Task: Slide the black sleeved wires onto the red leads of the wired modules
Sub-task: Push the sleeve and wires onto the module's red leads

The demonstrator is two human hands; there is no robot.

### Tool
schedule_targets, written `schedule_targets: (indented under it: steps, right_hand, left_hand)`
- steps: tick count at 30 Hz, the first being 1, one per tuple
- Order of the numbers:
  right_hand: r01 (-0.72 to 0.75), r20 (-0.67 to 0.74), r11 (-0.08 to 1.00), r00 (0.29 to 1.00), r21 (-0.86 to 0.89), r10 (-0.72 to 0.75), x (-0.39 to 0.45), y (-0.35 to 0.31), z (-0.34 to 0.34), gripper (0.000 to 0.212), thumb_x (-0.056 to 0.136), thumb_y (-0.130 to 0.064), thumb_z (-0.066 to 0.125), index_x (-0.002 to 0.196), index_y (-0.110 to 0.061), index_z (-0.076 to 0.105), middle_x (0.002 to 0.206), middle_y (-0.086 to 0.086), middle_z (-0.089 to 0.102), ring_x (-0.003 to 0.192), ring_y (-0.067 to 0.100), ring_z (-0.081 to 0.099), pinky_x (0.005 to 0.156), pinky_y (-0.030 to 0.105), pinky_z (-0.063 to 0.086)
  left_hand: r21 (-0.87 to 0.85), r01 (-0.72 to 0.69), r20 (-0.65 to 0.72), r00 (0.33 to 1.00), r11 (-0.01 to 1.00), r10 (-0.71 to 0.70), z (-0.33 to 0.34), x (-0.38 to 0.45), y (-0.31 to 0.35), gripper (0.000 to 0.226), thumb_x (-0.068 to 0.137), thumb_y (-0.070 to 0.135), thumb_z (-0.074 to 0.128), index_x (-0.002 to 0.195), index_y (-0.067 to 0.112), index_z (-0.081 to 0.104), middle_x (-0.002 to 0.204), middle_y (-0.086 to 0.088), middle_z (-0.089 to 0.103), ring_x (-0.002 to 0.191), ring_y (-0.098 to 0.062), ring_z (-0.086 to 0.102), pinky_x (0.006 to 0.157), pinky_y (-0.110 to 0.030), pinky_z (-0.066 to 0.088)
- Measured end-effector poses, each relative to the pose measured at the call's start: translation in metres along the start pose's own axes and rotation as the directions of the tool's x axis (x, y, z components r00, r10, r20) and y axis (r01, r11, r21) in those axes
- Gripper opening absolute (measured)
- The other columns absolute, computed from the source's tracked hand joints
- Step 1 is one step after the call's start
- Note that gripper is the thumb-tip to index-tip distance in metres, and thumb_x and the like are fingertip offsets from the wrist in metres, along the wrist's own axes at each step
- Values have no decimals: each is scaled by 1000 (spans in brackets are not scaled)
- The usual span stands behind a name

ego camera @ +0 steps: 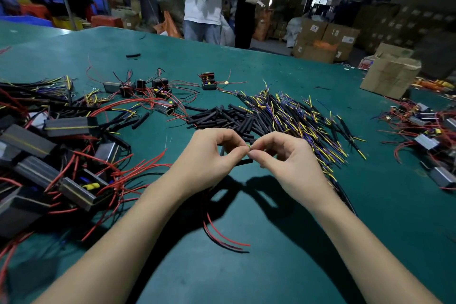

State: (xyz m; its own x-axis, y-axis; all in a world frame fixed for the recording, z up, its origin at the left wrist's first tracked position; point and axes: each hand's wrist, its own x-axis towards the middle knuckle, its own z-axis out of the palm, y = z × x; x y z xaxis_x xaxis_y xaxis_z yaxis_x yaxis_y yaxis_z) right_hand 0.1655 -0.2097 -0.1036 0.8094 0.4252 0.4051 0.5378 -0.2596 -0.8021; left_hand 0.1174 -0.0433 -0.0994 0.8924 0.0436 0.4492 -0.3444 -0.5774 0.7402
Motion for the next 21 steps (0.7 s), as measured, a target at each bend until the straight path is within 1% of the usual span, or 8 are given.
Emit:
schedule_targets:
  steps: [2, 4, 7, 10, 13, 16, 19, 21]
  right_hand:
    - [85, -21, 986, 996, -140, -88, 0, 2, 0, 5, 81, -16, 74, 81, -19, 70, 74, -14, 66, 65, 3, 56, 62, 21, 43]
    - [216, 18, 911, 974, -352, -225, -1, 2, 0, 2, 83, -16, 72, 85, -15, 71, 79, -10, 67, 70, 8, 60, 68, 26, 46]
    - [386, 111, 698, 907, -603, -405, -2, 1, 2, 4, 84, -14, 69, 83, -11, 71, 79, -1, 68, 66, 23, 61, 62, 31, 41]
    - [454, 197, 594, 873, -664, -446, -1, -4, 3, 9, 85, -13, 64, 80, -8, 70, 74, 4, 65, 59, 28, 56, 57, 32, 43]
    - [469, 243, 548, 867, -693, -435, -3, -8, 6, 10, 83, -13, 61, 77, -8, 68, 71, 4, 63, 57, 25, 53, 54, 29, 43]
    - [414, 216, 626, 904, -661, -370, -4, -8, 6, 6, 84, -8, 63, 79, -7, 67, 74, 5, 63, 62, 27, 56, 57, 34, 47]
    - [306, 140, 793, 952, -527, -273, -3, -3, 0, 5, 87, -11, 64, 83, -8, 65, 79, 1, 62, 71, 24, 58, 65, 43, 49]
    - [264, 105, 828, 964, -494, -245, -3, -2, -3, 6, 88, -14, 64, 82, -11, 65, 78, -4, 62, 71, 20, 58, 67, 43, 49]
  left_hand:
    - [19, -2, 7, 1000, 1000, 2, 0, -1, 0, 11, 86, 17, 67, 76, 18, 71, 73, 7, 69, 72, -6, 60, 70, -12, 42]
    - [66, 15, 14, 1000, 998, -16, 2, -1, -1, 12, 87, 21, 66, 77, 18, 71, 73, 6, 70, 73, -9, 61, 74, -20, 45]
    - [106, 107, 7, 994, 989, -108, 4, 0, 1, 16, 87, 26, 65, 75, 18, 71, 71, 1, 69, 68, -13, 60, 69, -23, 45]
    - [32, 301, 55, 952, 953, -302, 2, 3, 0, 23, 85, 29, 66, 66, 17, 67, 58, 0, 58, 45, -7, 43, 46, -17, 35]
    - [0, 425, 111, 900, 905, -422, -1, 5, -2, 29, 83, 32, 68, 58, 19, 62, 51, 6, 51, 38, -4, 35, 39, -16, 30]
    - [43, 329, 133, 934, 943, -332, -2, 4, -1, 24, 85, 33, 66, 70, 15, 67, 57, 5, 58, 44, -4, 42, 46, -15, 38]
    - [76, 249, 155, 953, 965, -258, -9, 3, 1, 17, 84, 40, 66, 88, 23, 67, 77, 3, 69, 71, -9, 62, 71, -22, 48]
    - [102, 254, 164, 949, 962, -268, -19, 4, 0, 18, 81, 40, 69, 91, 26, 65, 82, 7, 69, 77, -6, 63, 72, -16, 46]
